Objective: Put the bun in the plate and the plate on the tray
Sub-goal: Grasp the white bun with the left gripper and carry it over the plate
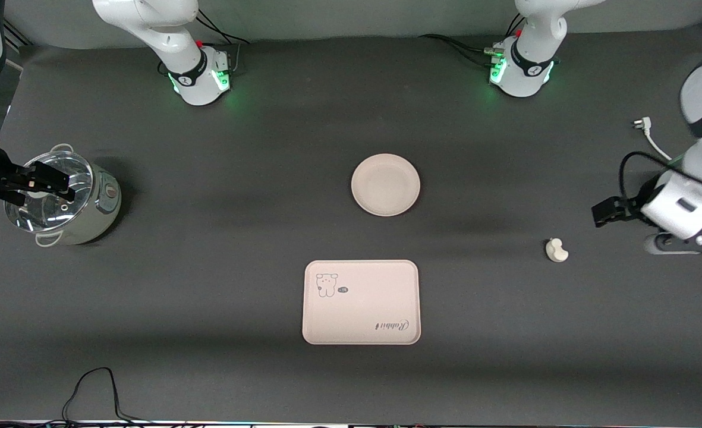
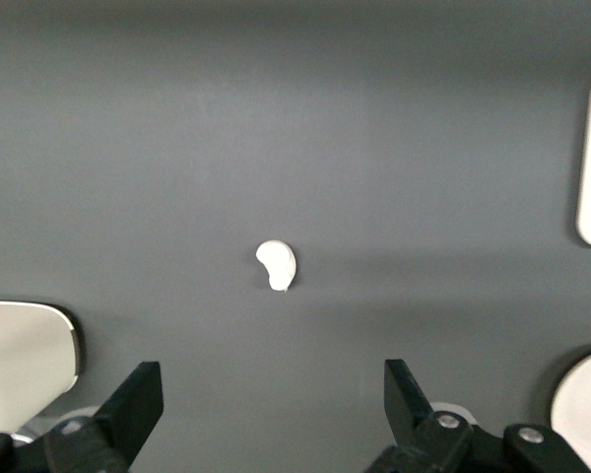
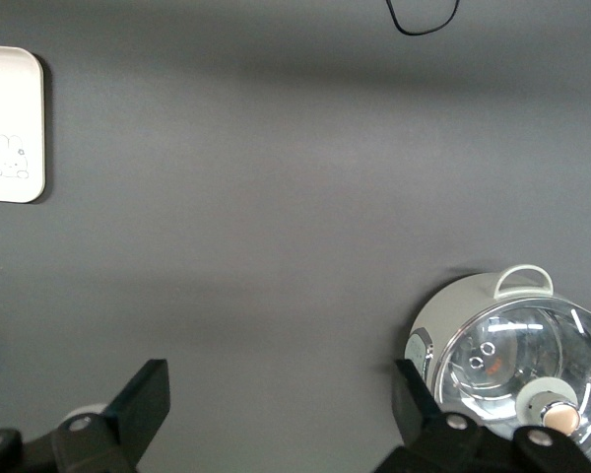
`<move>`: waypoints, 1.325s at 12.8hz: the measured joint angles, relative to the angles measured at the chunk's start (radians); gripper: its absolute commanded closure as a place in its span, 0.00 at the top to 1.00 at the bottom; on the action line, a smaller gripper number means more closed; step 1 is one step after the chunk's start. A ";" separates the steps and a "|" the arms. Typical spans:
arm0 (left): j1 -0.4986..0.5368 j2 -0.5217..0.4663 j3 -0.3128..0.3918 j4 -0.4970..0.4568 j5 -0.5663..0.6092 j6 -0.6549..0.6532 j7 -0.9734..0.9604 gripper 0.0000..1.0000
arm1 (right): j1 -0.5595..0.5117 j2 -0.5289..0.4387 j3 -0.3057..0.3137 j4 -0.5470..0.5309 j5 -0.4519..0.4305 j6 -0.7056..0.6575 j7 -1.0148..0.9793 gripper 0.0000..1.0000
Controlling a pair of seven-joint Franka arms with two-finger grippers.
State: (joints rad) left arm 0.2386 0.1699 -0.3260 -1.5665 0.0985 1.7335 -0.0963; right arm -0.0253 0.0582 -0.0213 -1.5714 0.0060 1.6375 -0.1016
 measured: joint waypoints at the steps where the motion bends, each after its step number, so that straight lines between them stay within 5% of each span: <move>1: 0.001 0.001 0.004 0.012 -0.013 -0.007 0.005 1.00 | 0.000 0.000 0.000 0.000 0.000 -0.002 0.000 1.00; 5: 0.014 0.069 0.018 0.000 -0.049 0.034 0.016 1.00 | -0.001 0.000 0.000 0.000 0.000 -0.006 0.000 1.00; 9: 0.028 0.242 0.030 -0.260 0.051 0.526 0.017 1.00 | -0.002 0.001 0.000 0.001 0.000 -0.007 0.000 1.00; 13: 0.051 0.372 0.038 -0.332 0.062 0.620 0.019 0.98 | -0.002 0.001 0.000 0.001 0.000 -0.008 0.000 1.00; 17: 0.050 0.374 0.035 -0.367 0.063 0.612 -0.011 0.63 | -0.002 0.002 0.000 0.001 0.000 -0.008 0.000 1.00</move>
State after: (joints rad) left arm 0.2891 0.5435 -0.2909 -1.9331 0.1618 2.3459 -0.1077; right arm -0.0273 0.0598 -0.0216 -1.5707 0.0060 1.6294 -0.1016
